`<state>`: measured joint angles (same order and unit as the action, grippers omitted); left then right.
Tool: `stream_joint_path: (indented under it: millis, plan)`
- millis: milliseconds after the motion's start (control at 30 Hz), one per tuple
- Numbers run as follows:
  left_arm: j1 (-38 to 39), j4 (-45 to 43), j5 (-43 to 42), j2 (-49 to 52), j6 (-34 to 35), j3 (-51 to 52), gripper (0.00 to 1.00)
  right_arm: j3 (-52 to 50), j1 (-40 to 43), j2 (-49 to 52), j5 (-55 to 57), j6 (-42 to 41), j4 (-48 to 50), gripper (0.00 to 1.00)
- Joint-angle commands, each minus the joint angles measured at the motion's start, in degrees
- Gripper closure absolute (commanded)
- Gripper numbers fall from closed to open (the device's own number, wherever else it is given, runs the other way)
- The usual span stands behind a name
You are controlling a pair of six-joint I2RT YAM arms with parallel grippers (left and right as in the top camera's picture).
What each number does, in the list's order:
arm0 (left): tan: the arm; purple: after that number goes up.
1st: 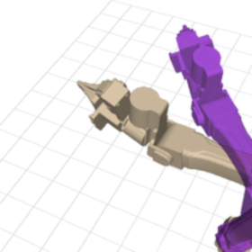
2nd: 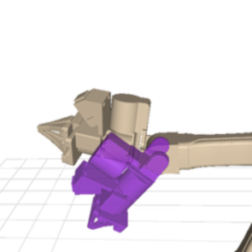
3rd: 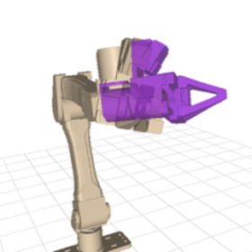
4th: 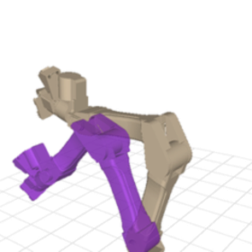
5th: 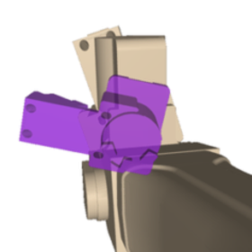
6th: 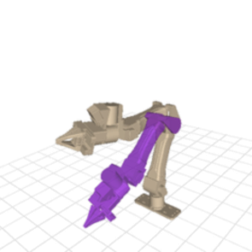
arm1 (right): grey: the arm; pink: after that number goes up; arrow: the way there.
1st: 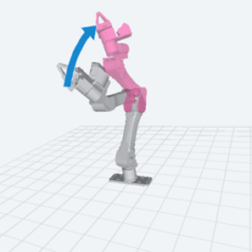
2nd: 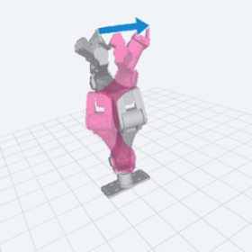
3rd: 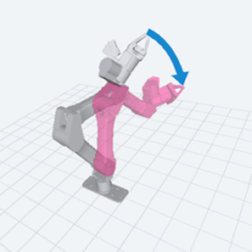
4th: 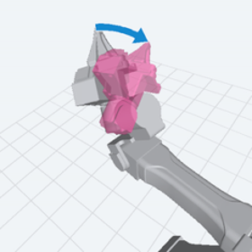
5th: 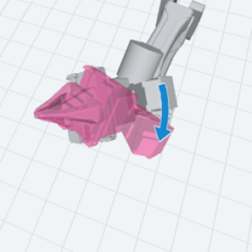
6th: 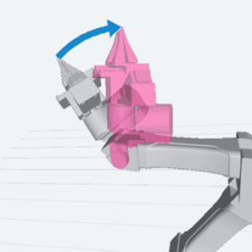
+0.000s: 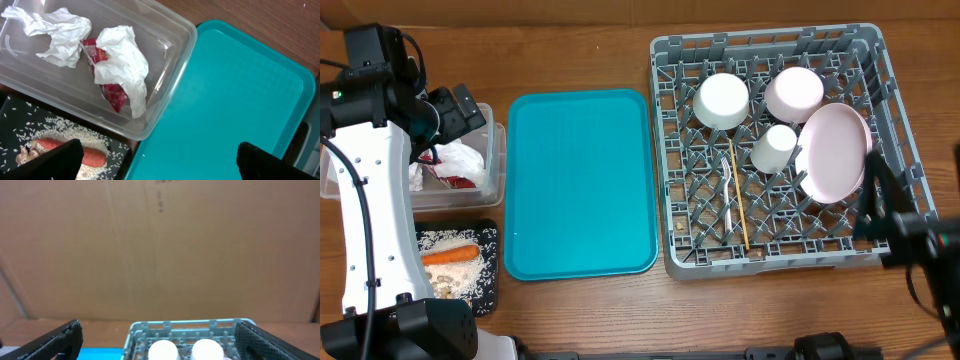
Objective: Sort waste into correct bins and load items into the dishwasher
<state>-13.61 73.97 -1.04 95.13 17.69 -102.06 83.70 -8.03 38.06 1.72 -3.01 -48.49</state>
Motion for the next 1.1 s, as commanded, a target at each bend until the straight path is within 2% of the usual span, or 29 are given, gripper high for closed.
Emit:
stream_joint_path:
  millis: [0, 167, 333, 567, 733, 1067]
  plan:
    - [0.09, -0.04, -0.02, -0.74, 0.55, -1.31, 0.0, -5.84, 2.8, -6.1, 0.22, 0.31, 0.22, 0.0]
    - [0.09, -0.04, -0.02, -0.74, 0.55, -1.31, 0.0, -17.59, 6.32, -14.47, 0.15, 0.24, 3.43, 0.0]
    - [0.09, -0.04, -0.02, -0.74, 0.55, -1.31, 0.0, -33.66, 7.72, -24.24, 0.02, 0.02, 14.03, 0.0]
    - [0.09, -0.04, -0.02, -0.74, 0.55, -1.31, 0.0, -52.68, 8.22, -33.0, -2.69, -0.42, 30.34, 0.0]
    - [0.09, -0.04, -0.02, -0.74, 0.55, -1.31, 0.0, -62.05, 8.55, -37.22, -2.86, -1.73, 39.01, 0.0]
    - [0.09, -0.04, -0.02, -0.74, 0.55, -1.31, 0.0, -73.11, 8.55, -37.9, -2.86, -1.7, 46.49, 0.0]
